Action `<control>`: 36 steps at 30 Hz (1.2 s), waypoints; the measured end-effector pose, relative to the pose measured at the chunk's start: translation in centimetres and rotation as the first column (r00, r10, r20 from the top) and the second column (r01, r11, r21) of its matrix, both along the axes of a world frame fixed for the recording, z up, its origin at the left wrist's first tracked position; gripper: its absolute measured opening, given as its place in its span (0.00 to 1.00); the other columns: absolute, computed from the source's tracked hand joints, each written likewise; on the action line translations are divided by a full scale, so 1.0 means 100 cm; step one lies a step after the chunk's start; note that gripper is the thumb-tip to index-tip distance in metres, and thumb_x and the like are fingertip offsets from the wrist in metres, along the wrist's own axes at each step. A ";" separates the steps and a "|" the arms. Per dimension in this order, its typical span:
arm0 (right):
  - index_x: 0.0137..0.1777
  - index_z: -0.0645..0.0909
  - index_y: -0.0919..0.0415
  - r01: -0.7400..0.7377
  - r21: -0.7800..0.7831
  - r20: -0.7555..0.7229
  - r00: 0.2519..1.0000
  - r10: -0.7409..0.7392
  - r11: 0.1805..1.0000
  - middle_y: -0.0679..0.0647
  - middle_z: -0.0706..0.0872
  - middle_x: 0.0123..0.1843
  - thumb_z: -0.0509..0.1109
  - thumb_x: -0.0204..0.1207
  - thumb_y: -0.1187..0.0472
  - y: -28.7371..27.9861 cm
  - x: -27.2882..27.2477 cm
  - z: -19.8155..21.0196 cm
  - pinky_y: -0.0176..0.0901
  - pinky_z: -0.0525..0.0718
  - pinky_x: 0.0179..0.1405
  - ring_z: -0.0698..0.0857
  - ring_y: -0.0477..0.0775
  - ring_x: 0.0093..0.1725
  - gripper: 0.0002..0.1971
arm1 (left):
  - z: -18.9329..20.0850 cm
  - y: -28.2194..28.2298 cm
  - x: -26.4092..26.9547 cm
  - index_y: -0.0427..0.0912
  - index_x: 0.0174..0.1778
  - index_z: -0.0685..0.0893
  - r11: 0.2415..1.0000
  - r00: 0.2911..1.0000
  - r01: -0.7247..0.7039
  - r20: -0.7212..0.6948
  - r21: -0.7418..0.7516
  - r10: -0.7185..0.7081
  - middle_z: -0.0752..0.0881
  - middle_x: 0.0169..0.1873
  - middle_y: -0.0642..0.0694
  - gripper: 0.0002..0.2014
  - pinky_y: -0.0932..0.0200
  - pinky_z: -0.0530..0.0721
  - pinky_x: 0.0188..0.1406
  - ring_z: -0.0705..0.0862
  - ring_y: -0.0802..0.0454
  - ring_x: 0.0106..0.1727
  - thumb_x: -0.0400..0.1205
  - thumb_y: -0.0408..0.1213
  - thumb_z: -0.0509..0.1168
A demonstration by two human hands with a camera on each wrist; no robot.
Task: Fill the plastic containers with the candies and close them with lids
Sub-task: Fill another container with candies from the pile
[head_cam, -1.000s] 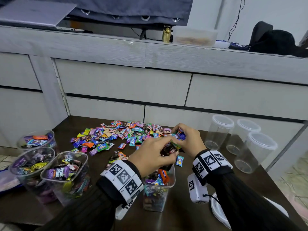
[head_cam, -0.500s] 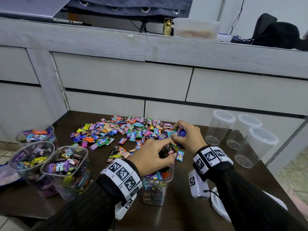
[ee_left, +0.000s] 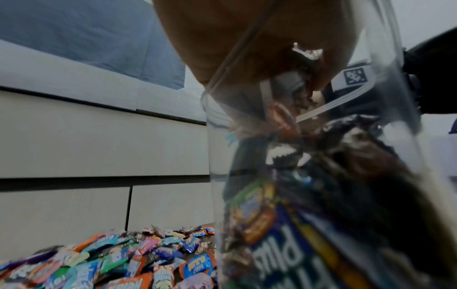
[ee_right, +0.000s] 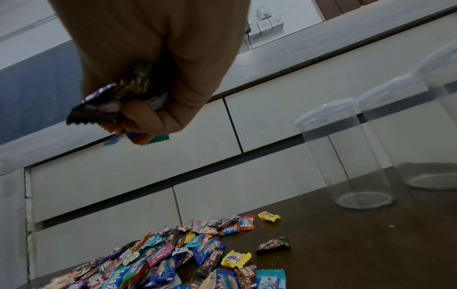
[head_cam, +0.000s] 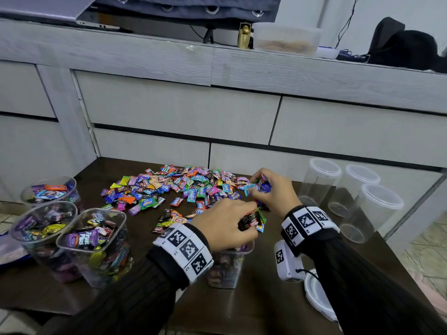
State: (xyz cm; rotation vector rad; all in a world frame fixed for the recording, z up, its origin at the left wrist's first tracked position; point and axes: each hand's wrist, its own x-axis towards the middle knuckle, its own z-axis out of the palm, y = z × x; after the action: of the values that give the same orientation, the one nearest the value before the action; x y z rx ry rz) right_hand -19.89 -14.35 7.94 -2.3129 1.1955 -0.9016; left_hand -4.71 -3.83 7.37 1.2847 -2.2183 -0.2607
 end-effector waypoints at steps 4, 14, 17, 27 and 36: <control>0.44 0.79 0.51 0.002 -0.016 -0.010 1.000 -0.002 1.000 0.51 0.87 0.41 0.77 0.71 0.62 -0.002 -0.001 -0.001 0.37 0.80 0.38 0.85 0.52 0.40 0.09 | 0.001 0.002 0.006 0.39 0.43 0.76 0.998 0.994 0.056 0.093 0.030 -0.058 0.68 0.31 0.57 0.09 0.60 0.61 0.37 0.66 0.57 0.35 0.79 0.41 0.66; 0.46 0.79 0.51 -0.024 -0.010 -0.009 1.000 0.024 1.000 0.46 0.84 0.40 0.77 0.72 0.61 -0.003 0.003 -0.003 0.32 0.81 0.34 0.85 0.47 0.40 0.09 | 0.006 0.005 0.020 0.41 0.58 0.81 0.996 0.923 0.027 0.380 0.087 -0.058 0.80 0.50 0.47 0.23 0.56 0.74 0.49 0.76 0.52 0.47 0.82 0.59 0.59; 0.46 0.79 0.50 -0.026 -0.006 -0.001 1.000 0.026 1.000 0.47 0.85 0.41 0.77 0.72 0.60 -0.002 0.004 -0.002 0.38 0.85 0.36 0.86 0.48 0.41 0.09 | 0.013 0.001 0.017 0.43 0.54 0.80 0.993 0.898 0.016 0.435 0.117 -0.066 0.83 0.47 0.45 0.22 0.54 0.74 0.42 0.76 0.51 0.43 0.82 0.60 0.59; 0.46 0.79 0.51 -0.029 0.006 0.007 1.000 0.029 1.000 0.42 0.83 0.39 0.77 0.72 0.61 -0.004 0.000 -0.001 0.26 0.80 0.30 0.84 0.40 0.38 0.09 | 0.024 -0.010 0.016 0.48 0.61 0.81 0.992 0.806 0.047 0.583 0.113 -0.105 0.86 0.49 0.44 0.20 0.52 0.80 0.42 0.83 0.45 0.51 0.79 0.56 0.68; 0.47 0.81 0.54 -0.034 -0.010 0.018 0.999 0.034 0.999 0.44 0.84 0.40 0.76 0.71 0.63 -0.004 -0.002 -0.001 0.23 0.78 0.32 0.84 0.39 0.37 0.08 | 0.021 -0.007 0.019 0.53 0.67 0.69 0.998 0.845 0.047 0.531 0.043 -0.062 0.87 0.43 0.47 0.28 0.51 0.81 0.36 0.84 0.46 0.43 0.77 0.63 0.66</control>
State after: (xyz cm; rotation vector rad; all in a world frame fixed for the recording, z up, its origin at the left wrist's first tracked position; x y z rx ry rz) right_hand -20.05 -14.76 7.83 -2.3207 1.1429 -0.9171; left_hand -2.79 -4.51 9.49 1.4406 -2.7247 0.0607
